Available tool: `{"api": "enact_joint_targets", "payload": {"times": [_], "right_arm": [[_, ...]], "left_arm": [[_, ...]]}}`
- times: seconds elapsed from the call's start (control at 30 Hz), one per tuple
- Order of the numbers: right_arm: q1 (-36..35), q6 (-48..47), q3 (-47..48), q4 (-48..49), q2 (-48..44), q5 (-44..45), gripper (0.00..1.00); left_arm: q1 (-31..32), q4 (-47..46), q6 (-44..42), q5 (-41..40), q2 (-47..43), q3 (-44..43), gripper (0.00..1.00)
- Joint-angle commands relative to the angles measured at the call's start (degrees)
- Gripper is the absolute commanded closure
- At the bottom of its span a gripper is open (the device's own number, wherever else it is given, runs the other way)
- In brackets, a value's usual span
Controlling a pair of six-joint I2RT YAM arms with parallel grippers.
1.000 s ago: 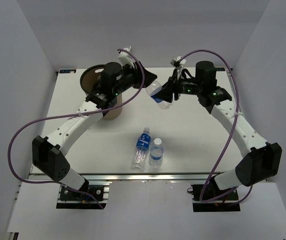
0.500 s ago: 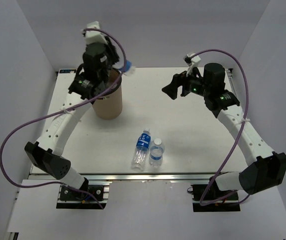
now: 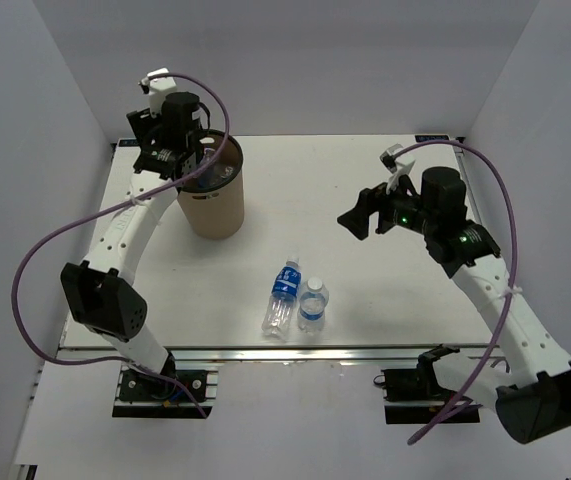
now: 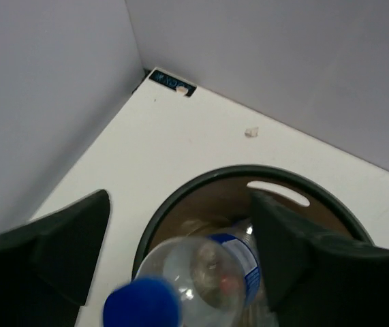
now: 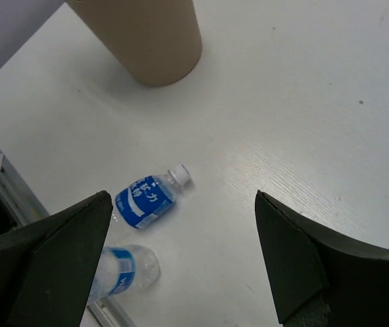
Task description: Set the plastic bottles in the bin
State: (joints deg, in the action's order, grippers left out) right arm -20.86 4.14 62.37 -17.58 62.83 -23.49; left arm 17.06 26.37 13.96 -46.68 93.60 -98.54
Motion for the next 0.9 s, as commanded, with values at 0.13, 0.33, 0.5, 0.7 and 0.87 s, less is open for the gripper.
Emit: {"api": "enact_joint_targets", "payload": {"times": [0.13,0.33,0.5,0.7,0.87], "right_arm": [[-2.1,0.5,-1.5,-1.2,-4.0,-0.4,0.11],[-2.1,1.6,-2.8,-1.2,-1.4,10.8,0.11],[-1.9,2.5,-3.0,-1.2,0.8,11.3,0.11],[-1.8,1.7,-3.5,-0.5,1.2,11.3,0.11],[-1.8,1.4,-3.8,-0.3,1.6,11.3,0.11]], "left_arm": [[0.3,6.4,0.2,1.1,-0.6,-7.9,0.02],[0.9,4.5,0.8,18.9,-9.1,-7.2,0.02],[3.2,3.1,-0.7,30.1,-14.6,1.6,0.02],[3.8,1.2,9.1,17.1,-24.8,18.7,0.02],[3.8,3.9,13.2,12.0,-29.9,23.7,0.02]]}}
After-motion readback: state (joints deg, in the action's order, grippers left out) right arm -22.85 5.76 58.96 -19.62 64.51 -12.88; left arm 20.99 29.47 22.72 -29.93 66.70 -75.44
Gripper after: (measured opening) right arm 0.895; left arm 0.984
